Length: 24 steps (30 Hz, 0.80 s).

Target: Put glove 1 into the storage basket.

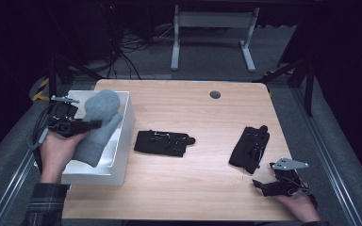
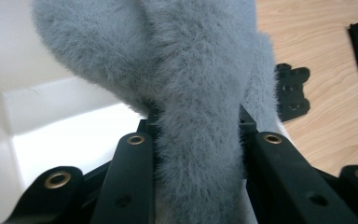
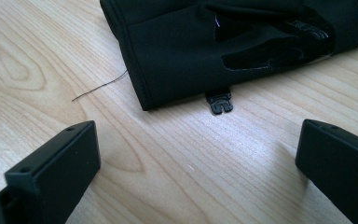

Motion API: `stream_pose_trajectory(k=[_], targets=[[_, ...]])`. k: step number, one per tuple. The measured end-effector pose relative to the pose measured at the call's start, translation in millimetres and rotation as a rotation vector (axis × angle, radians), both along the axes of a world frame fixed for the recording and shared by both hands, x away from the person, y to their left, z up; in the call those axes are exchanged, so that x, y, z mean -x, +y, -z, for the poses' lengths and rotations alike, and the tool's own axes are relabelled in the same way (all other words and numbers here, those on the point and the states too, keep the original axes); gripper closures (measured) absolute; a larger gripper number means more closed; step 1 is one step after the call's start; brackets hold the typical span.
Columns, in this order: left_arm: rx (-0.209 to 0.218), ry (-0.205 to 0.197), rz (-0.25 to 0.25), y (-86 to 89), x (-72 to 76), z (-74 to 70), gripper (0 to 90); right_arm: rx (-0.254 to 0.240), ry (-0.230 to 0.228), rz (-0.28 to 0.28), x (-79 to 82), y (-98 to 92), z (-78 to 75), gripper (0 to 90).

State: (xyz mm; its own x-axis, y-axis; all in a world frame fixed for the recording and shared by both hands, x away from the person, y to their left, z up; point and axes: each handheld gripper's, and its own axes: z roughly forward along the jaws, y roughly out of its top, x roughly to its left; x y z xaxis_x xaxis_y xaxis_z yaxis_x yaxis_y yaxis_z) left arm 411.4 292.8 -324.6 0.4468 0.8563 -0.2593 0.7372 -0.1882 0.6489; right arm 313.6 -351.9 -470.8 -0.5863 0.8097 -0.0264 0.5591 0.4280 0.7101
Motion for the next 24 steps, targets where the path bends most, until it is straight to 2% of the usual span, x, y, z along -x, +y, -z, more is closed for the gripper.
stream_pose_trajectory(k=[2,4,7,9,10,11,16,19,21,22,24], targets=[[-0.003,0.019,-0.003,-0.3,-3.5,8.4,70.4,0.000,0.000,0.000,0.0,0.0,0.0,0.0],[-0.029,0.026,-0.014,-1.3,-7.3,15.9,70.3,0.000,0.000,0.000,0.0,0.0,0.0,0.0],[-0.007,0.059,-0.023,-0.6,-13.7,30.5,70.2,0.000,0.000,0.000,0.0,0.0,0.0,0.0],[-0.017,0.074,-0.025,-0.9,-17.4,40.1,70.2,0.000,0.000,0.000,0.0,0.0,0.0,0.0],[-0.017,0.074,-0.025,-0.9,-17.4,40.1,70.1,0.000,0.000,0.000,0.0,0.0,0.0,0.0],[-0.013,0.102,-0.033,-0.9,-21.3,53.2,70.1,0.000,0.000,-0.001,0.0,0.0,0.0,0.0],[-0.005,0.139,-0.040,1.1,-27.7,76.6,69.3,0.002,-0.001,-0.005,0.0,0.2,0.0,0.0],[-0.008,0.161,-0.031,2.2,-31.6,87.5,67.3,0.001,-0.001,-0.008,0.0,0.5,0.1,0.0],[-0.037,0.165,-0.031,1.3,-33.2,92.4,65.0,0.001,-0.001,-0.010,0.0,0.6,0.1,0.0],[-0.052,0.168,-0.028,0.6,-34.0,93.7,62.8,0.001,-0.001,-0.010,0.0,0.6,0.1,0.0],[-0.058,0.166,-0.028,1.0,-35.1,93.8,55.9,0.001,-0.002,-0.011,0.0,0.7,0.1,0.0]])
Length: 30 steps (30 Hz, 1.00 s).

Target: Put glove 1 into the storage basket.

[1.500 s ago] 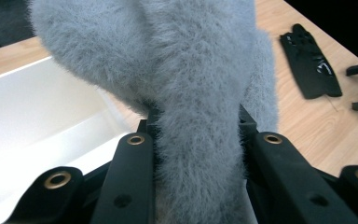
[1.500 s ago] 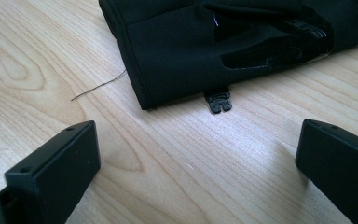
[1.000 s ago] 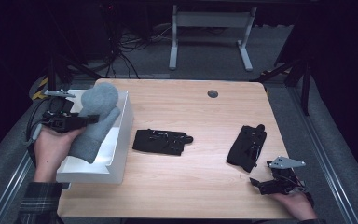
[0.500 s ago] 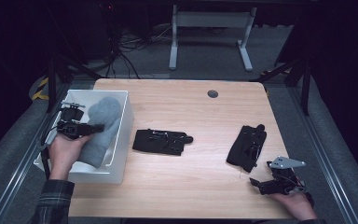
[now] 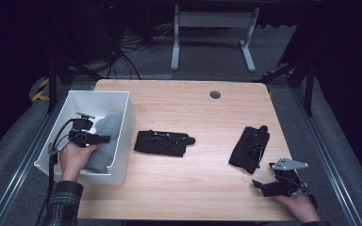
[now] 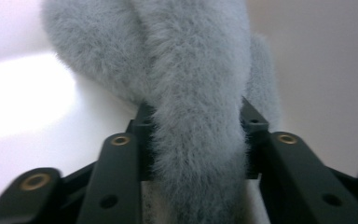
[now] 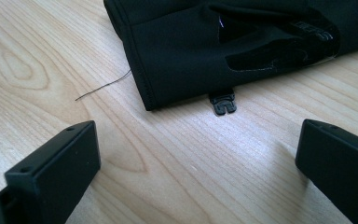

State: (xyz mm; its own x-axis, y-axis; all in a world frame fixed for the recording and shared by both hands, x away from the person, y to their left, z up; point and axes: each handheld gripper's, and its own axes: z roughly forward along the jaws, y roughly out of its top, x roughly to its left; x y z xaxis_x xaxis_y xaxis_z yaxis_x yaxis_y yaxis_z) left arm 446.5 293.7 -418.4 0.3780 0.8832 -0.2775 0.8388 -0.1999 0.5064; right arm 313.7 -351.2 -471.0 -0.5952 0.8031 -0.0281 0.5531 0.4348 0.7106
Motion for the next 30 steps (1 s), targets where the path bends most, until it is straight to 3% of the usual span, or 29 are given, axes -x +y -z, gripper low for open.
stream_pose_trajectory(k=[4,7,11,19,30], targets=[[-0.059,-0.031,-0.018,0.4,0.0,-5.0,33.2,-0.001,0.000,0.000,0.0,0.1,0.0,0.0],[-0.085,-0.071,-0.034,-0.5,2.3,-14.9,22.1,0.000,0.000,-0.001,0.0,0.1,0.0,0.0],[-0.083,-0.123,-0.041,0.0,6.2,-33.1,17.5,0.000,0.001,-0.002,0.0,0.1,0.0,0.0],[-0.073,-0.207,-0.012,-5.5,17.2,-67.9,16.6,0.000,0.000,-0.003,0.0,0.1,0.0,0.0],[-0.049,-0.315,0.026,-31.3,38.3,-107.3,9.5,0.000,0.000,-0.003,0.0,0.1,0.0,0.0]])
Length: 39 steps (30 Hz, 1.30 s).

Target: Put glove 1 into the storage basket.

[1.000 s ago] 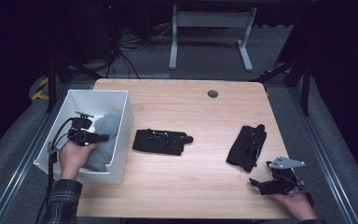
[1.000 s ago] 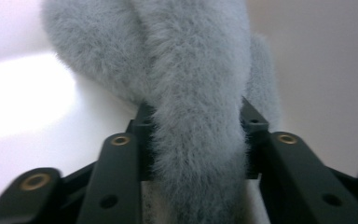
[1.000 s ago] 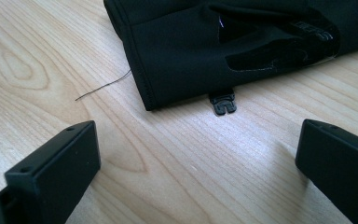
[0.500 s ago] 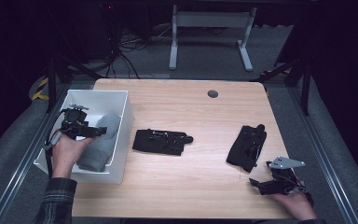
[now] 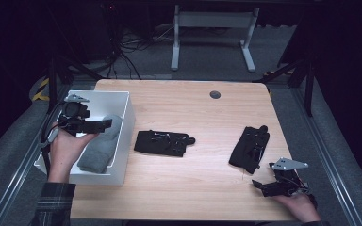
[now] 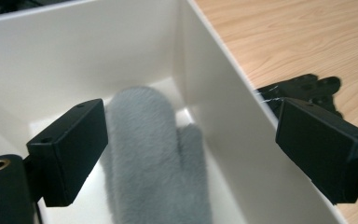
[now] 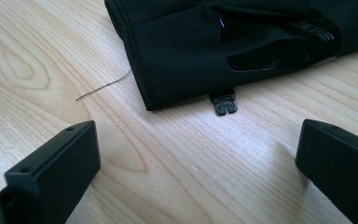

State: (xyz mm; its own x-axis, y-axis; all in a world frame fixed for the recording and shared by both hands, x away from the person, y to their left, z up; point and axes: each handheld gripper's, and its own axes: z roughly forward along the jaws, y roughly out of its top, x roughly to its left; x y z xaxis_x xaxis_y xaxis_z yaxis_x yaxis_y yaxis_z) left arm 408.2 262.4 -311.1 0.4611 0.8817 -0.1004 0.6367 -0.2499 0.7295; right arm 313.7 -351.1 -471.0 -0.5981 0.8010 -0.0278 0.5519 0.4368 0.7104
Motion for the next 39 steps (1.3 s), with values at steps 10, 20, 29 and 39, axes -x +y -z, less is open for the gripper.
stream_pose_trajectory(k=[10,20,29,39], targets=[[0.010,-0.053,0.097,-40.3,14.5,-17.0,9.5,0.000,0.001,-0.001,0.1,0.2,-0.1,0.0],[0.015,-0.074,0.198,-79.6,24.2,-17.2,9.6,0.000,0.002,-0.001,0.1,0.4,-0.1,0.0],[0.033,-0.084,0.279,-115.1,28.9,-2.8,9.6,0.003,0.001,-0.002,0.2,0.3,-0.2,0.0],[0.037,-0.094,0.350,-142.8,36.6,13.7,9.6,0.002,0.001,-0.002,0.2,0.4,-0.2,0.0]])
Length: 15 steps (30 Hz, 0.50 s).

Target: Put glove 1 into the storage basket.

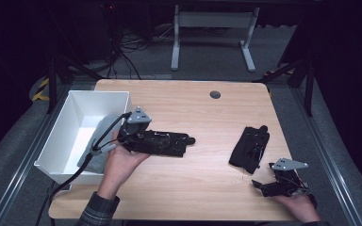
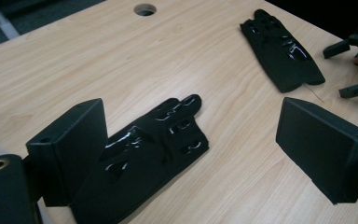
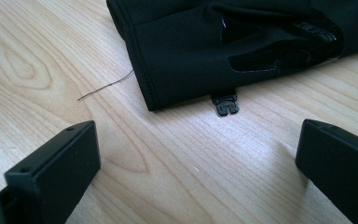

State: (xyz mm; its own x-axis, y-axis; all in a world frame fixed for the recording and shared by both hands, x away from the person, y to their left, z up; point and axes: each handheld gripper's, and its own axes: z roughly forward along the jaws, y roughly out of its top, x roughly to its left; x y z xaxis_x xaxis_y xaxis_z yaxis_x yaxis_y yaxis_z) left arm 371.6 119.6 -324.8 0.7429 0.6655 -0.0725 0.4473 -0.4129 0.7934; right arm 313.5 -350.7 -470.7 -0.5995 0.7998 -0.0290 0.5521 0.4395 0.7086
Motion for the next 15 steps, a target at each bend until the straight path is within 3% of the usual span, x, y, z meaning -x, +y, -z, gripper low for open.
stream_pose_trajectory(k=[8,11,15], targets=[[-0.006,-0.003,0.046,-23.2,8.4,25.1,9.6,-0.001,0.000,-0.001,0.1,0.4,0.0,0.0],[-0.007,0.016,0.062,-29.0,11.0,35.3,9.6,0.001,0.001,-0.006,-0.2,1.2,-0.1,0.0],[-0.024,0.016,0.079,-34.4,13.6,45.7,9.7,0.028,0.002,-0.013,-0.1,3.9,-2.7,1.1]])
